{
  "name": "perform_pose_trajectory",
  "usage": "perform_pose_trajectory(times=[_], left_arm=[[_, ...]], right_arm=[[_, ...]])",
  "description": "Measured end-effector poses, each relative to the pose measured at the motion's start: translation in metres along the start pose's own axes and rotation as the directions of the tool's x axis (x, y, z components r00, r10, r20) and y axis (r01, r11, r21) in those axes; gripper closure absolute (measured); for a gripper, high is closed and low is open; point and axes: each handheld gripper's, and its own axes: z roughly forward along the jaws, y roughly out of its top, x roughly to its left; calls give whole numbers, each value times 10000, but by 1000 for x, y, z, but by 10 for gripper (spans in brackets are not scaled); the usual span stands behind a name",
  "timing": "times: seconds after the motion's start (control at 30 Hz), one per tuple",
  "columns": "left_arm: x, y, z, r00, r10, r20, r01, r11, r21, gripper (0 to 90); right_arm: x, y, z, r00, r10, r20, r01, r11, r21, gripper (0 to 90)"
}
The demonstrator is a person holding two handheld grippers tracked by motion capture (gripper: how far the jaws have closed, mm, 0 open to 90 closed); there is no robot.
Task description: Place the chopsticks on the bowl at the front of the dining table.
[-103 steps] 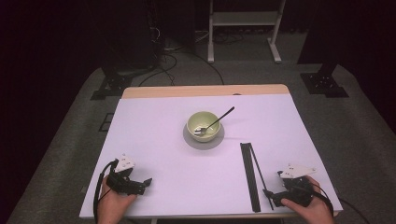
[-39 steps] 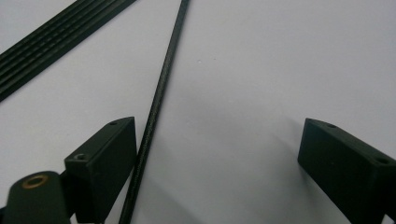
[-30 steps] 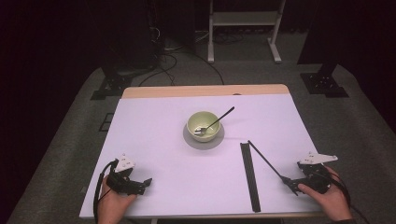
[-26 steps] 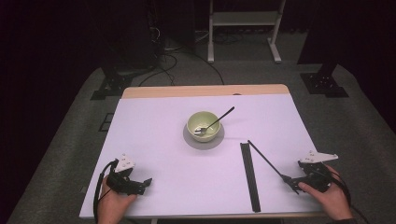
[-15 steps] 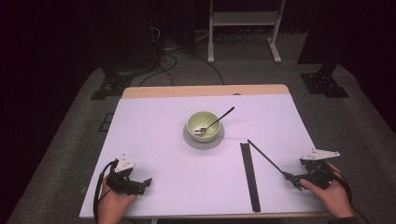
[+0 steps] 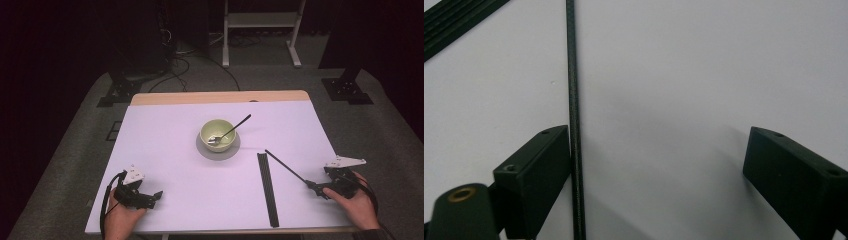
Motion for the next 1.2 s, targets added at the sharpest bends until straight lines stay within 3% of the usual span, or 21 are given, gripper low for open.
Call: perform_pose_trajectory(times=[0.5,1.2], left_arm=[[0,0,0,10000,1,8,-1,10000,11,0],[0,0,0,10000,3,7,-3,10000,10,0]], right_arm=[[-14,3,4,9997,184,162,-183,9998,-45,103],[-13,4,5,9998,61,-167,-64,9998,-191,119]])
